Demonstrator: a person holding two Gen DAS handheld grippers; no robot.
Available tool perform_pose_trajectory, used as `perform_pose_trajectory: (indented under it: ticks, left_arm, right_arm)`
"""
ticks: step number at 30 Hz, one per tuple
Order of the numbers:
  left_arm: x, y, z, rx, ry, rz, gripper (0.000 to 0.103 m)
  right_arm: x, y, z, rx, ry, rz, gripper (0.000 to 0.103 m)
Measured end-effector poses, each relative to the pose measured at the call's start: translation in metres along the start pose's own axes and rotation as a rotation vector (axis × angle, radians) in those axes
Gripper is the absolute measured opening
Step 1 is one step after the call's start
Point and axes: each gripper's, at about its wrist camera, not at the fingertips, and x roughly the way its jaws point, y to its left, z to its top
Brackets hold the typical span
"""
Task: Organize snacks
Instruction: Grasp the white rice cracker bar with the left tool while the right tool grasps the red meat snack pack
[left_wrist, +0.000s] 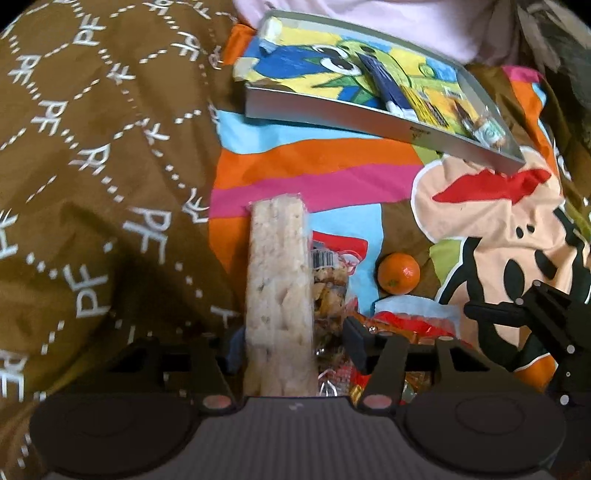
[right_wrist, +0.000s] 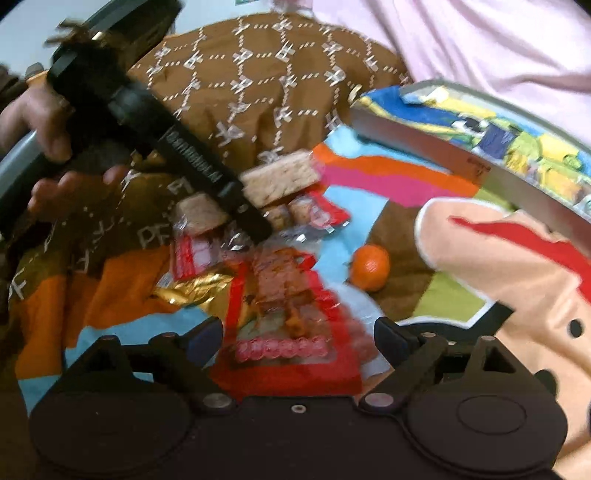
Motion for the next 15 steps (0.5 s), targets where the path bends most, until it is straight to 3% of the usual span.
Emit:
perform_pose_trajectory:
  ticks: [2,7,15]
  left_arm:
    - [0.005,-0.001,0.003,0.007,0.018,-0.002,0.060]
    - [0.005,-0.003,0.000,-0.025,0.017,-0.014,0.043]
    - [-0.004,-0.017,-0.011,-0.075,0.006,0.032,0.042]
  right_arm:
    - [0.001,0.007,-0.003,-0.031,0.005,-0.014,0.089]
    - [-0.002,0.021,-0.003,-0.081,0.025,-0.062,0.078]
    - [-0.012,0.020,-0.005,-0.050,0.100,-0.043,0.074]
